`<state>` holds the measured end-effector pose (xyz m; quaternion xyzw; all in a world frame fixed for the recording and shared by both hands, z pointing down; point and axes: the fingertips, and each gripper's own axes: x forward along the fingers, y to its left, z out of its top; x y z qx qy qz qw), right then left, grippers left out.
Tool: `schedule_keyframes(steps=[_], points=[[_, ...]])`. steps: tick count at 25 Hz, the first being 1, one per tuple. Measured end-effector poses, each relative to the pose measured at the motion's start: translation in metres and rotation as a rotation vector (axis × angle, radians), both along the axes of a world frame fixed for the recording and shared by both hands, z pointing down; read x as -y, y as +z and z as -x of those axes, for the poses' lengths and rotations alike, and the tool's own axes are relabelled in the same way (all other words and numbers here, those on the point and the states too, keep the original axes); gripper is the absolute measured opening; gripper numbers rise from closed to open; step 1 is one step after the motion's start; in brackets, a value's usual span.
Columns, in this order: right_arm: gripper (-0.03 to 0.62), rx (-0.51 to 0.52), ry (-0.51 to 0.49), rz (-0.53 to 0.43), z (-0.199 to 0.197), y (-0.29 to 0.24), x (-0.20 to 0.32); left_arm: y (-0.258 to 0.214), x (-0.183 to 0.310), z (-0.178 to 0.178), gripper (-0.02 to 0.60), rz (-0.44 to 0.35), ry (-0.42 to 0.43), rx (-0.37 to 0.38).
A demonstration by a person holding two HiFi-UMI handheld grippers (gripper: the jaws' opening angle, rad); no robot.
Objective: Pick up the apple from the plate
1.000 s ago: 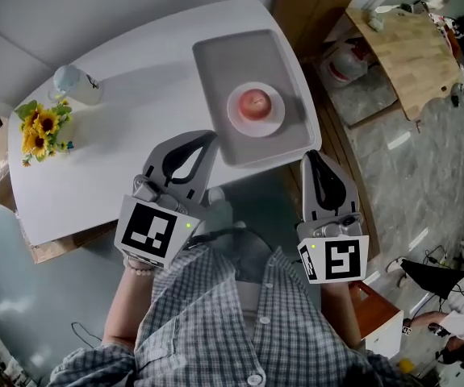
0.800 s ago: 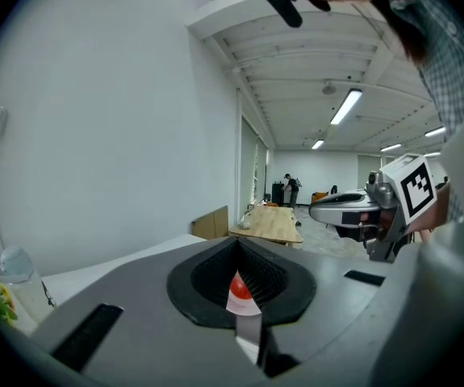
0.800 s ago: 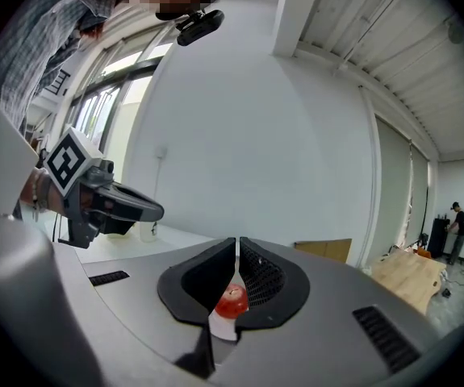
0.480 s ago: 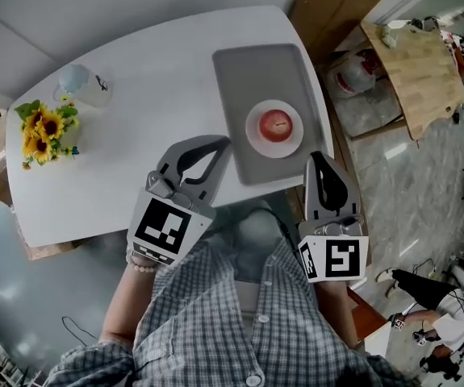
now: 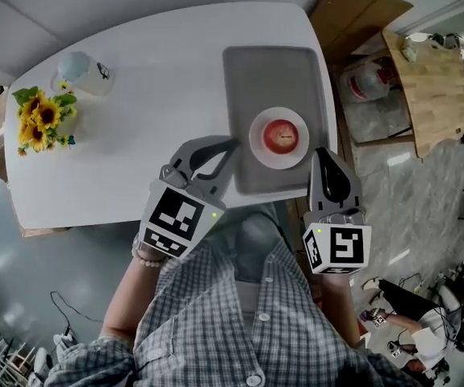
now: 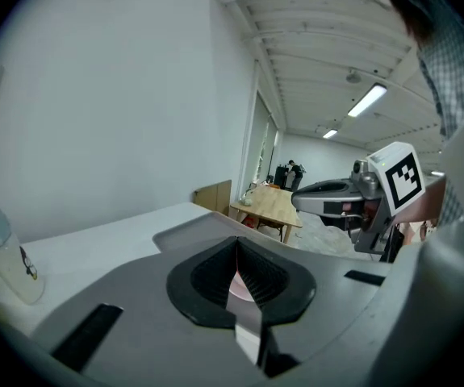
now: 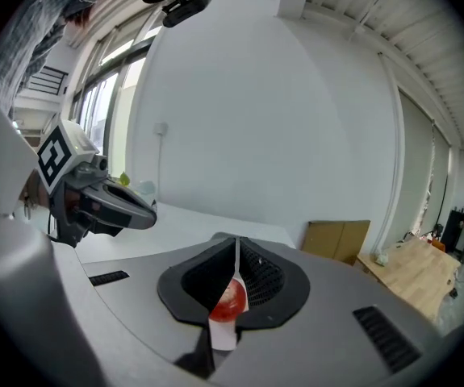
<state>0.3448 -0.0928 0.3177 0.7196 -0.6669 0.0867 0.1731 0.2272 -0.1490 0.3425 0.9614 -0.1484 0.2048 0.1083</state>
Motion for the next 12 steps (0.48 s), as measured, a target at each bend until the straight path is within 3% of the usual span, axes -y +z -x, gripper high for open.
schedule_keyframes(steps=[7, 12], points=[[0.031, 0.130, -0.034, 0.186, -0.032, 0.049, 0.011, 0.047, 0.008, -0.015, 0.009, 0.117, -0.102, 0.128], [0.031, 0.139, -0.114, 0.311, -0.046, 0.081, 0.014, 0.071, 0.007, -0.021, 0.011, 0.179, -0.157, 0.186]])
